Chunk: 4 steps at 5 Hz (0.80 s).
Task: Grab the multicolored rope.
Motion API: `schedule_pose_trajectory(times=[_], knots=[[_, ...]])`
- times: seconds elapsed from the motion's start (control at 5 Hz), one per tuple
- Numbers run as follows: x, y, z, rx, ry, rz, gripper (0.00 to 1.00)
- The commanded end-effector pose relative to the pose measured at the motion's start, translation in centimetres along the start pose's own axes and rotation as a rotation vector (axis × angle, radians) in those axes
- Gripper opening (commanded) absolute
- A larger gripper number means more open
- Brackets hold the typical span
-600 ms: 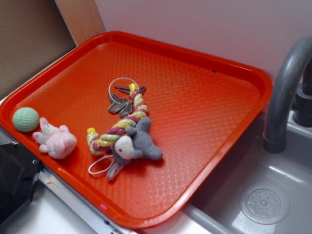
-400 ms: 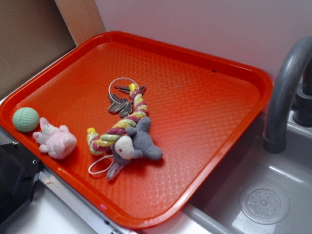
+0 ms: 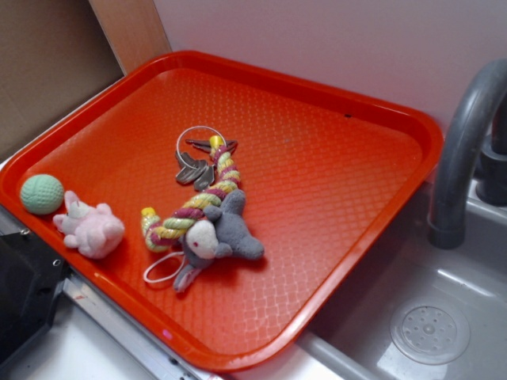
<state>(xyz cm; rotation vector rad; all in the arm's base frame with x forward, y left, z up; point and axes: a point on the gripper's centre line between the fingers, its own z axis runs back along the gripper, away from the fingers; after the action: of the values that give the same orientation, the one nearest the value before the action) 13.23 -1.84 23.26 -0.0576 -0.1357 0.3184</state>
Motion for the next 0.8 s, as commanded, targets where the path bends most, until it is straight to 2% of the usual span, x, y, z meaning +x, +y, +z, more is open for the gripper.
schedule_pose_trajectory(times=[0.0, 0.2, 0.4, 0.6], knots=[[3.1, -2.6, -3.5, -0.014, -0.083, 0.32, 1.0], [4.5, -3.8, -5.9, -0.007, -0.074, 0.338, 1.0], [5.3, -5.7, -9.4, -0.037, -0.033, 0.331, 1.0], [5.5, -6.6, -12.6, -0.009, 0.017, 0.343, 1.0]])
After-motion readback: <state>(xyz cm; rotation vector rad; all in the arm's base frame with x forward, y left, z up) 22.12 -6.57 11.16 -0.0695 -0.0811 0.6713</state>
